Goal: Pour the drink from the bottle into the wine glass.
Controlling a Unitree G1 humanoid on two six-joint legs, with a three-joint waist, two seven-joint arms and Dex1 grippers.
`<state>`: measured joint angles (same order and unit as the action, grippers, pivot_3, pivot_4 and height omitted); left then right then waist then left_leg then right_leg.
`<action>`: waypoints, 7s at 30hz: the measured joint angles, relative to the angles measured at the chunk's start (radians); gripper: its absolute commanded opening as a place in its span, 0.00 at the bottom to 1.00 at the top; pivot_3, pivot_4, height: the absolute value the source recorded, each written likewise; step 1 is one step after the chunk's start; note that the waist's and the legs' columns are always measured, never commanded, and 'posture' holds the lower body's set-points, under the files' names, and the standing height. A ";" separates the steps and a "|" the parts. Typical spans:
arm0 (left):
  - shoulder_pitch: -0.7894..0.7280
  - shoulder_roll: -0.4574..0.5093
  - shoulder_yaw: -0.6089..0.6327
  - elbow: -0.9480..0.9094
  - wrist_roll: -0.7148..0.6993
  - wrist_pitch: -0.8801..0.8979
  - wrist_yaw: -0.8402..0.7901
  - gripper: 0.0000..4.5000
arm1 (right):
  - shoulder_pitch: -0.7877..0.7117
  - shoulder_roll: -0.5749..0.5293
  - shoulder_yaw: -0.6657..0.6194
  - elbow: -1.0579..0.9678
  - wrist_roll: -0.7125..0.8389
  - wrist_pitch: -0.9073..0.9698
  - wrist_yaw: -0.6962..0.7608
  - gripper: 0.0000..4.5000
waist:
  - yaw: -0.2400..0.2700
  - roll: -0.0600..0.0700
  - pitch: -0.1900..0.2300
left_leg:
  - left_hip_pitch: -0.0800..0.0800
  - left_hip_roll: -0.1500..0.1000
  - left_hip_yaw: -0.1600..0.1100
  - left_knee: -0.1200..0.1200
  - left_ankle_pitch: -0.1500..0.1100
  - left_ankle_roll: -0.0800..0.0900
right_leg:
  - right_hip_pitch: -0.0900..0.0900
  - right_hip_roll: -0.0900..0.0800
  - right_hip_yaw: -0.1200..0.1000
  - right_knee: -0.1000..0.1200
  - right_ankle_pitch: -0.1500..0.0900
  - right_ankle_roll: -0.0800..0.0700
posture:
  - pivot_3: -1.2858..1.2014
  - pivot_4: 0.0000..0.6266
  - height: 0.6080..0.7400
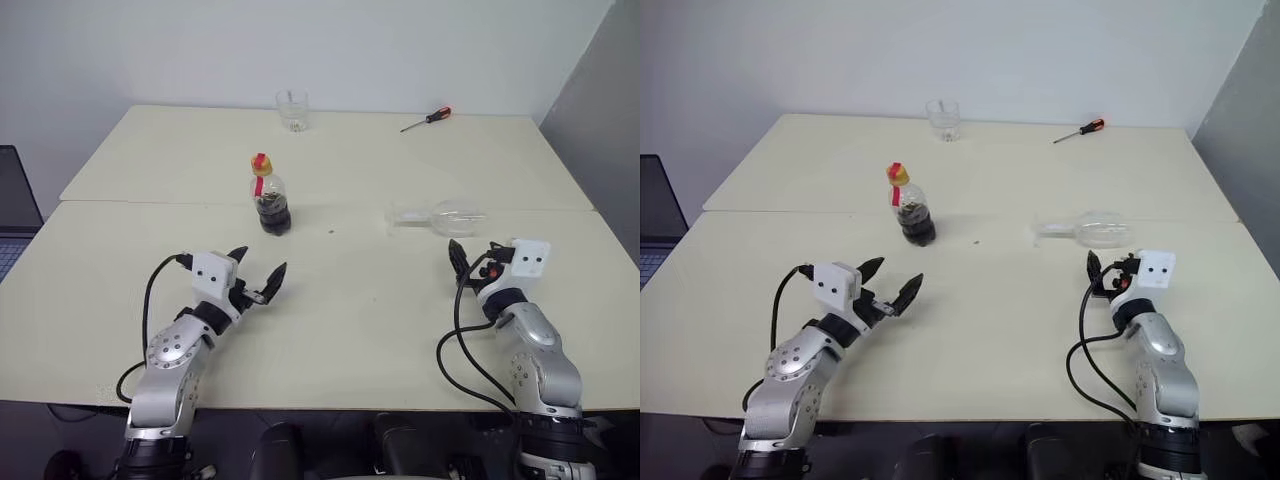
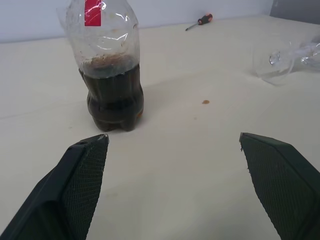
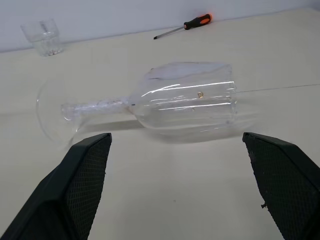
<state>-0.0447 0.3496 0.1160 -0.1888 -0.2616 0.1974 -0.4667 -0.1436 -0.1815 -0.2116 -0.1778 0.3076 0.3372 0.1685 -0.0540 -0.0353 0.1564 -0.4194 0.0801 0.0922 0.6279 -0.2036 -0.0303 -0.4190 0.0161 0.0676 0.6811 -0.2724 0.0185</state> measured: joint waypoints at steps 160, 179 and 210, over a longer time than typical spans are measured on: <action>-0.656 0.050 -0.331 0.394 -0.104 0.102 -0.832 0.24 | -0.501 -0.437 0.086 -0.523 1.128 0.824 -0.332 1.00 | 0.021 0.000 0.000 | -0.015 0.000 -0.011 0.009 0.003 0.001 | -0.001 -0.001 -0.023 -0.001 0.000 -0.001 | 0.52 0.24 1.00; -0.669 0.021 -0.345 0.416 -0.085 0.072 -0.856 0.23 | -0.498 -0.472 0.194 -0.461 1.088 0.758 -0.312 0.72 | 0.022 0.000 0.000 | -0.015 0.000 -0.011 0.008 0.003 0.001 | -0.001 -0.001 -0.023 0.000 0.000 -0.001 | 0.52 0.24 1.00; -0.647 0.018 -0.344 0.404 -0.067 0.063 -0.868 0.22 | -0.611 -0.558 0.390 -0.107 0.558 0.449 0.702 0.28 | 0.021 0.001 0.001 | -0.014 0.001 -0.012 0.010 0.002 0.002 | -0.002 0.001 -0.024 0.001 0.000 -0.002 | 0.52 0.24 1.00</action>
<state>-0.6918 0.3672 -0.2277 0.2150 -0.3286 0.2607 -1.3342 -0.7548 -0.7396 0.1783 -0.2846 0.8654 0.7859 0.8701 -0.0331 -0.0343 0.1575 -0.4337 0.0809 0.0802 0.6381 -0.2012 -0.0284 -0.4207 0.0175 0.0436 0.6817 -0.2728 0.0169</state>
